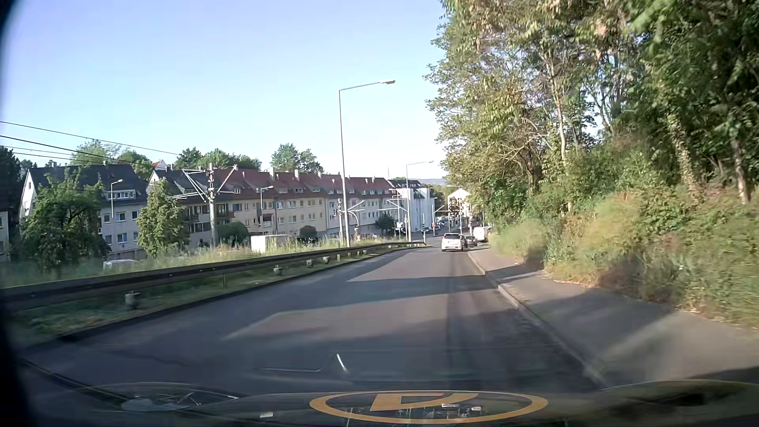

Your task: Follow the waypoints while adhering to traffic rules and regulations

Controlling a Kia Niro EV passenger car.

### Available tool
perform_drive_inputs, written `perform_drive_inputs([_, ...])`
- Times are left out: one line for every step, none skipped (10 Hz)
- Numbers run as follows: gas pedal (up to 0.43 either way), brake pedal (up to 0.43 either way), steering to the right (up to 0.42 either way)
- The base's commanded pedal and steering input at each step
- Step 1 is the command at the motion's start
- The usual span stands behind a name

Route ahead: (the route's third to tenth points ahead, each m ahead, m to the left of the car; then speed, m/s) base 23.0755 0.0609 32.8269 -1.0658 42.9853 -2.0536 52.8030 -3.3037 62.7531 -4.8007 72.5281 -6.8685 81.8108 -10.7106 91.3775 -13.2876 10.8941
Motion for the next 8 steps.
perform_drive_inputs([0.000, 0.000, 0.022])
perform_drive_inputs([0.000, 0.000, 0.022])
perform_drive_inputs([0.000, 0.000, 0.022])
perform_drive_inputs([0.000, 0.000, 0.022])
perform_drive_inputs([0.000, 0.000, 0.022])
perform_drive_inputs([0.000, 0.000, 0.022])
perform_drive_inputs([0.000, 0.000, 0.021])
perform_drive_inputs([0.000, 0.000, 0.020])
